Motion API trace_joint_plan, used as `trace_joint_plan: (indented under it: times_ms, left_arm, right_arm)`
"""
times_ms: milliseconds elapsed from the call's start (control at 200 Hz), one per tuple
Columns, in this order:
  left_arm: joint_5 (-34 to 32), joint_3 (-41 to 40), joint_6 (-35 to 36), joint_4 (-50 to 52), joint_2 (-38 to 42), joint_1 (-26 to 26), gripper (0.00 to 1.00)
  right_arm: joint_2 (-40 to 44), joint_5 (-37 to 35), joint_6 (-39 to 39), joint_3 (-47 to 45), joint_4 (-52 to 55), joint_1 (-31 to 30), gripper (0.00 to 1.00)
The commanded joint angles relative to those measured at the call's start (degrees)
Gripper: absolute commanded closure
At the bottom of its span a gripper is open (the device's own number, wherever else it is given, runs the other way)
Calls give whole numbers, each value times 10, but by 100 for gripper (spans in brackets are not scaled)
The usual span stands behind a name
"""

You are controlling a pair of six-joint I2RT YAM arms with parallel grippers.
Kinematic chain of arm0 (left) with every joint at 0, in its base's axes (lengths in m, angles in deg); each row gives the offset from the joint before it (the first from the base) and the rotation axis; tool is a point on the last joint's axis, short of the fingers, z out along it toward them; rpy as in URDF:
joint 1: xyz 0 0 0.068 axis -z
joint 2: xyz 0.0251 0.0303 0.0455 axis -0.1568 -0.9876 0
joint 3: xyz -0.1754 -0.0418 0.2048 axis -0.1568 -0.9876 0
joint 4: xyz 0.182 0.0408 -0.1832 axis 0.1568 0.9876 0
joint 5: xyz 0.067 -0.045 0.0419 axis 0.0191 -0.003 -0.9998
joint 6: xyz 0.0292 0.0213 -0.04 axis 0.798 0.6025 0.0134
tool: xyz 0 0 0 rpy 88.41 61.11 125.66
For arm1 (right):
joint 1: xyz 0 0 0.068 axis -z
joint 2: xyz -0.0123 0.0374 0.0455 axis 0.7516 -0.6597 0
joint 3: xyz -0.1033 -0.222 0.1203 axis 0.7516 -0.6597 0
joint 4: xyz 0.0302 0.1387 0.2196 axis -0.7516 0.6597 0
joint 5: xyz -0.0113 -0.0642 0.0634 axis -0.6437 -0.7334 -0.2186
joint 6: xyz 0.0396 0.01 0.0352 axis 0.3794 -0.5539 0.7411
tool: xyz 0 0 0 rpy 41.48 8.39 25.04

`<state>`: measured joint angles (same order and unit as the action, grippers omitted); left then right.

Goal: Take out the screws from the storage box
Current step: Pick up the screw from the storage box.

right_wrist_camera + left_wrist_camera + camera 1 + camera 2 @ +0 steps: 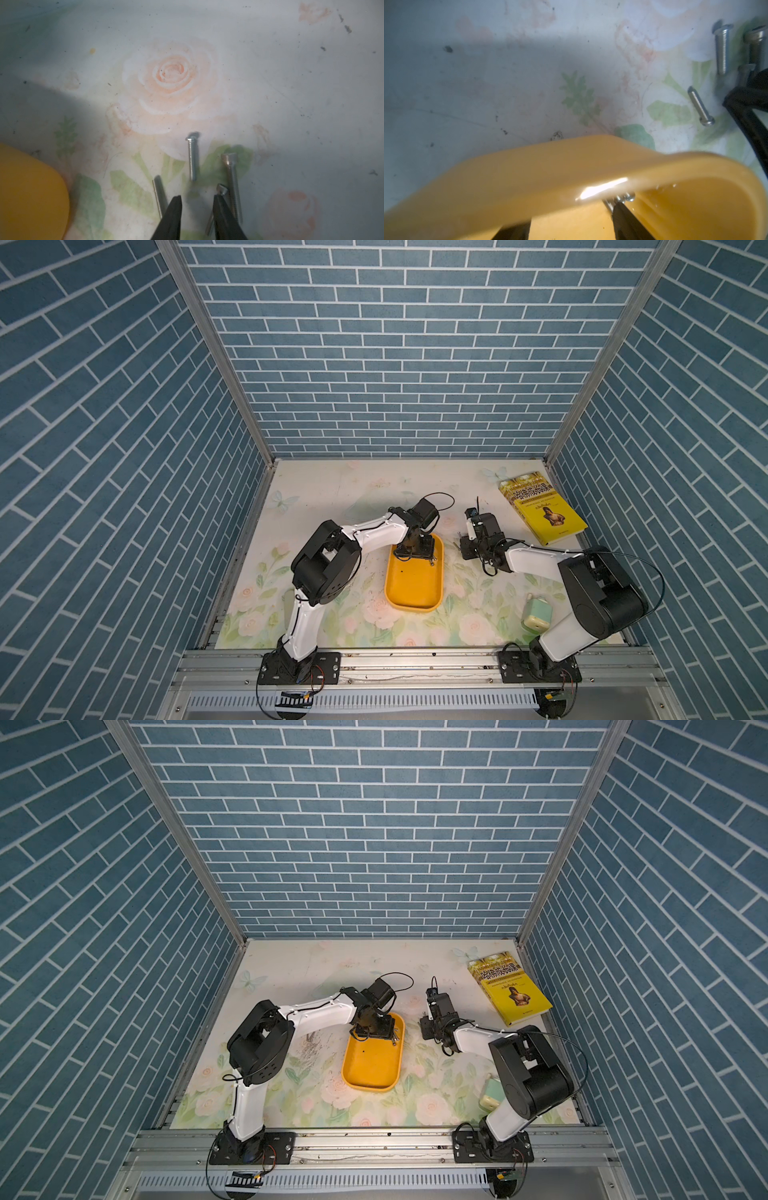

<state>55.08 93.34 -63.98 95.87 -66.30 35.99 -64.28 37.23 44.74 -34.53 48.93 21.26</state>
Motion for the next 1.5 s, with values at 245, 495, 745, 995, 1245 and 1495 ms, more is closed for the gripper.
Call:
trace_joint_plan:
  times_ms: [245,495,745,995,1245,1495]
  left_arm:
    - [-16,23,-3,46,-35,14,46]
    - [-25,37,8,79,-60,31,60]
    - [-6,42,1,50,-51,35,54]
    - [-5,33,-13,19,-27,34,52]
    - [2,22,-14,13,-36,34,55]
    - [-12,5,-11,23,-32,34,77]
  right_arm:
    - [10,8,-3,0,-11,3,69]
    - [3,13,-4,3,-10,2,69]
    - [0,15,-5,4,-9,3,69]
    - [-4,20,-6,7,-9,3,69]
    - [-7,22,-6,10,-6,3,69]
    - [-13,26,-7,14,-4,3,69]
